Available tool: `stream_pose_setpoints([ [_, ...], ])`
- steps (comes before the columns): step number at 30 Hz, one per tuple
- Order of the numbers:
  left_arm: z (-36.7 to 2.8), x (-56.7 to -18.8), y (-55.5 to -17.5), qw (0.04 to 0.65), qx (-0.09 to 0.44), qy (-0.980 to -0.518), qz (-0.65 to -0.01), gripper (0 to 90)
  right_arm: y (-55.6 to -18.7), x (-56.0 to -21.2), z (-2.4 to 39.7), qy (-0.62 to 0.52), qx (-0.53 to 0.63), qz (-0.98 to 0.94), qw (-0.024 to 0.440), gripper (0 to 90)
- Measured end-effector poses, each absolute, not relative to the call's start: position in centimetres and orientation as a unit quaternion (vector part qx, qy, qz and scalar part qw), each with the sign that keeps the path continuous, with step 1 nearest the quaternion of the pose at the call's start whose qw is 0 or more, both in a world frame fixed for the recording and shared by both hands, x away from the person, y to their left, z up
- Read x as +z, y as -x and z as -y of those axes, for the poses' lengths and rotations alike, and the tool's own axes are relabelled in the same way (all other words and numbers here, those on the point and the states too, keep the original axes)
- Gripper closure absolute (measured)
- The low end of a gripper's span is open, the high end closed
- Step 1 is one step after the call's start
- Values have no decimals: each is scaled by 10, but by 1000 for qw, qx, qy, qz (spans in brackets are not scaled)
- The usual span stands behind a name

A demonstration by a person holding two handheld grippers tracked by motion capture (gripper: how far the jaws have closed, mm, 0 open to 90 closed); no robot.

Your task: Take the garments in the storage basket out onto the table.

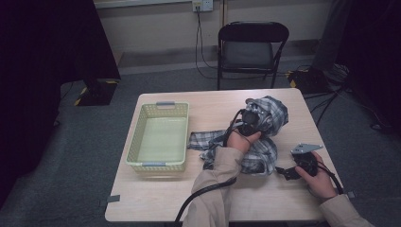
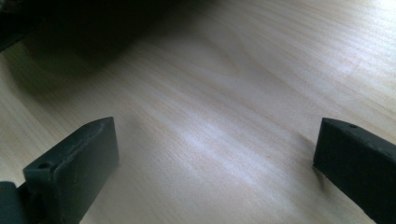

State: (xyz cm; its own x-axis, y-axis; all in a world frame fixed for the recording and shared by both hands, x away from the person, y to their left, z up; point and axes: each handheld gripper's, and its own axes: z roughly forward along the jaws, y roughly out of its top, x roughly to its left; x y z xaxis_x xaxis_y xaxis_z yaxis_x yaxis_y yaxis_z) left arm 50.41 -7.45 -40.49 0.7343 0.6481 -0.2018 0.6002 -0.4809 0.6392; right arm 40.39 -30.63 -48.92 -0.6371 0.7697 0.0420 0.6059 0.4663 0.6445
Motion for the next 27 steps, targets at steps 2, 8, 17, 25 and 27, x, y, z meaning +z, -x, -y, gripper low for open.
stream_pose_setpoints([
  [2,75,-406,-504,355,32,-861,-363,511,-404,-489,306,-406,319,-847,128,0],
  [8,76,-409,-505,354,31,-860,-366,504,-404,-489,306,-406,319,-847,128,0],
  [17,79,-414,-507,350,29,-859,-372,464,-404,-489,306,-406,319,-847,128,0],
  [25,81,-417,-506,345,26,-863,-368,444,-404,-489,306,-406,319,-847,129,0],
  [27,81,-418,-506,344,26,-863,-368,441,-404,-489,306,-406,319,-847,129,0],
])
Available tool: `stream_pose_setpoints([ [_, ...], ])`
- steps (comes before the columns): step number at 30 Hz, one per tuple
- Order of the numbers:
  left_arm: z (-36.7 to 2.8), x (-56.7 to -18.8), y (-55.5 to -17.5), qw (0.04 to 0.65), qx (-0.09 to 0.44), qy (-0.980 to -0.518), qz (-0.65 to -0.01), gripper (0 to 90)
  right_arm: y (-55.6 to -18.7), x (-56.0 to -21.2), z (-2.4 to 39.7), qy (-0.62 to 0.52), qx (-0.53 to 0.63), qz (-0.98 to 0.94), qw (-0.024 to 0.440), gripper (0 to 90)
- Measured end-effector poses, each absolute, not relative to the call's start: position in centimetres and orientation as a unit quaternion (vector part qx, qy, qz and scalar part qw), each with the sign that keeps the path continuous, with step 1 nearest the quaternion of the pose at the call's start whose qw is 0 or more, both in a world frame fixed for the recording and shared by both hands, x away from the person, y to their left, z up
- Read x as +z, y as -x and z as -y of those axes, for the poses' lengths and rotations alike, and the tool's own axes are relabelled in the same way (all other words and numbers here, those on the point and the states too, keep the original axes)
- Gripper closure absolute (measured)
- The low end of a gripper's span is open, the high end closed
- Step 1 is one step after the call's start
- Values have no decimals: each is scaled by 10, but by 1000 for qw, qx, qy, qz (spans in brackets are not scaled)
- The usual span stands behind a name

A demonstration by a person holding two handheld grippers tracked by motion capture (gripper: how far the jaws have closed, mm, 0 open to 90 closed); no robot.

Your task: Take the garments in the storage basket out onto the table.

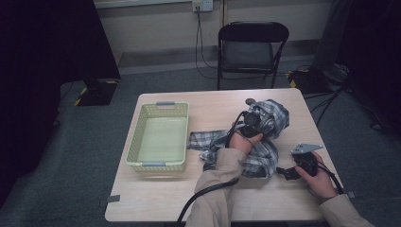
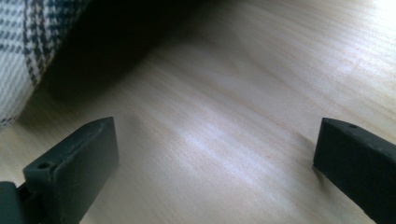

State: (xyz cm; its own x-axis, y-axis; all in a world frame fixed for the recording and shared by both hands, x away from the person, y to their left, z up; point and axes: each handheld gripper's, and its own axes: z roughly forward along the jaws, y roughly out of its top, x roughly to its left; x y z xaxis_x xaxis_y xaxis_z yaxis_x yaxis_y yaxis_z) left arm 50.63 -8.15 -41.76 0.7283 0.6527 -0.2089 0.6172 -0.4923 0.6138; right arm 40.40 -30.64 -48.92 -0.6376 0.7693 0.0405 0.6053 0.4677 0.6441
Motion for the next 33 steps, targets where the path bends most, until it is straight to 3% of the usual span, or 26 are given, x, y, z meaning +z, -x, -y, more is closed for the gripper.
stream_pose_setpoints([
  [11,84,-424,-506,338,29,-865,-368,405,-404,-489,306,-406,319,-847,128,0],
  [33,92,-432,-503,321,27,-873,-367,208,-404,-489,306,-406,319,-847,128,0],
])
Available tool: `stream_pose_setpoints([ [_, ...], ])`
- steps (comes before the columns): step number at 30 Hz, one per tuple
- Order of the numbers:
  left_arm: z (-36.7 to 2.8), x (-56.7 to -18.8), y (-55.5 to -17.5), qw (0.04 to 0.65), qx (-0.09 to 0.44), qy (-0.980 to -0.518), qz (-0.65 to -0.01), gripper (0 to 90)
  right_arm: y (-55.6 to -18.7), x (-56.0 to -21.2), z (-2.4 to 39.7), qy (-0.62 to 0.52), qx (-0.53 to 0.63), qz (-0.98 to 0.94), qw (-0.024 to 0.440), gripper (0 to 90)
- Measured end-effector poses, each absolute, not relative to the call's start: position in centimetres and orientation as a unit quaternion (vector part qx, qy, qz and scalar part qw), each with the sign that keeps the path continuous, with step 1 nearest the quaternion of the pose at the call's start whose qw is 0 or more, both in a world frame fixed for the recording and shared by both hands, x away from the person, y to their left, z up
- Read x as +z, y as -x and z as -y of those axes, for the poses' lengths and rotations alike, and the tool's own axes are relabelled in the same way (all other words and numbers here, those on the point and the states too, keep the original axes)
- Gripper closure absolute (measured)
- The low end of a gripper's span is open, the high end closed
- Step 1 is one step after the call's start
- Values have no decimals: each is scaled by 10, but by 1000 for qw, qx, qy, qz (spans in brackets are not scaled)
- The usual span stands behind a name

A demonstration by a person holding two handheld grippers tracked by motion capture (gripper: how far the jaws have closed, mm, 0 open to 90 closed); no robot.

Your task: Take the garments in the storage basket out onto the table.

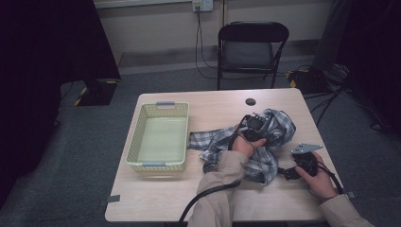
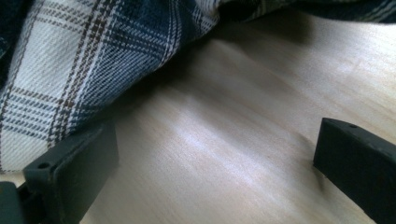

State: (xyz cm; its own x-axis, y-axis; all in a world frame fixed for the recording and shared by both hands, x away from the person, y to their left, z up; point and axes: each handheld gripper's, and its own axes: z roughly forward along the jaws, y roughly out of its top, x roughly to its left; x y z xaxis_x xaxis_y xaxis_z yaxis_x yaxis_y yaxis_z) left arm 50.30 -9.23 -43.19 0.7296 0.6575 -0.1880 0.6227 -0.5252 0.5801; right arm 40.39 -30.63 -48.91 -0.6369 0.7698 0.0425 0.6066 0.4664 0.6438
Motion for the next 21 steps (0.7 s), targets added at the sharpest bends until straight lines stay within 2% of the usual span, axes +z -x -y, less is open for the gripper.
stream_pose_setpoints([
  [21,95,-426,-499,316,16,-882,-348,134,-404,-489,306,-406,319,-847,128,0],
])
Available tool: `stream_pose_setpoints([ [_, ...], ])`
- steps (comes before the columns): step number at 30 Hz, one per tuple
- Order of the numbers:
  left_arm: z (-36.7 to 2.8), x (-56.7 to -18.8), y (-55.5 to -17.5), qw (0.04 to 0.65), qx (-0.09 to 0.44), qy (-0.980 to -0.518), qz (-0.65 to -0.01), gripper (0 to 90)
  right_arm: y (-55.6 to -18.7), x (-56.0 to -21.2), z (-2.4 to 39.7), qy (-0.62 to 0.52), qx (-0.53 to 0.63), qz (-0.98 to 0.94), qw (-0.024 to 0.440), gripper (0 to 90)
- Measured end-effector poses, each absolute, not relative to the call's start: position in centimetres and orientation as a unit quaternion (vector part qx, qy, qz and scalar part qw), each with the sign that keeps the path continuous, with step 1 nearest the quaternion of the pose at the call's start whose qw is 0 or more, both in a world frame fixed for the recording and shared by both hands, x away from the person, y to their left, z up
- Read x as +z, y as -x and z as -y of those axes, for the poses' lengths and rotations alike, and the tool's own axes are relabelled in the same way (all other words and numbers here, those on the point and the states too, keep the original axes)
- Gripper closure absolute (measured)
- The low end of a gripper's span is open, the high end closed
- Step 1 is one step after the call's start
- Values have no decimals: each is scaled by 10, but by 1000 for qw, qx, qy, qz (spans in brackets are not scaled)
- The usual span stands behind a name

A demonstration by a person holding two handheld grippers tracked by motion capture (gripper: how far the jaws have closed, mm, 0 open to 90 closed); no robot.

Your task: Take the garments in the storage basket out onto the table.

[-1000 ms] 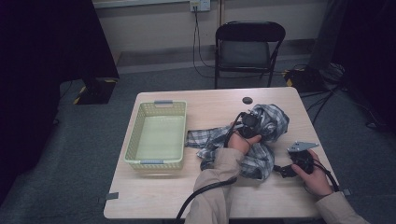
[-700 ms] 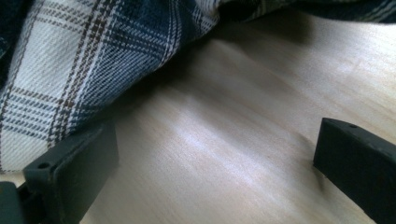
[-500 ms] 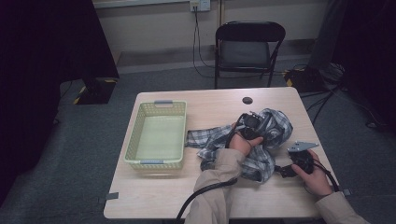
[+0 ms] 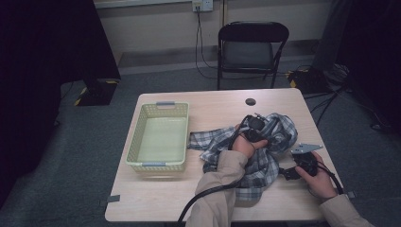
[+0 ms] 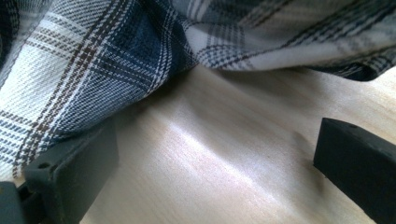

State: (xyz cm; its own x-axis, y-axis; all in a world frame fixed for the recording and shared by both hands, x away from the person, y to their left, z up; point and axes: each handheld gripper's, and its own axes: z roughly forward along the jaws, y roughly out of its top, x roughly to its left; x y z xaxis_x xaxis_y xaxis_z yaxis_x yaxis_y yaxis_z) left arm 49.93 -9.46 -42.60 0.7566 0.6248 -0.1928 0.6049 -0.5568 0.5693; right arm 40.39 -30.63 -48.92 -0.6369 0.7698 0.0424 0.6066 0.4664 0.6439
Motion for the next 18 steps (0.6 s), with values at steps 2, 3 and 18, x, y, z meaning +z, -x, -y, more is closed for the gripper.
stream_pose_setpoints([
  [2,94,-425,-499,318,12,-883,-346,118,-404,-489,306,-406,319,-847,128,0],
  [3,95,-424,-498,320,10,-881,-347,118,-404,-489,306,-406,319,-847,128,0],
  [18,91,-414,-493,334,-5,-883,-330,88,-404,-489,306,-406,319,-847,128,0],
])
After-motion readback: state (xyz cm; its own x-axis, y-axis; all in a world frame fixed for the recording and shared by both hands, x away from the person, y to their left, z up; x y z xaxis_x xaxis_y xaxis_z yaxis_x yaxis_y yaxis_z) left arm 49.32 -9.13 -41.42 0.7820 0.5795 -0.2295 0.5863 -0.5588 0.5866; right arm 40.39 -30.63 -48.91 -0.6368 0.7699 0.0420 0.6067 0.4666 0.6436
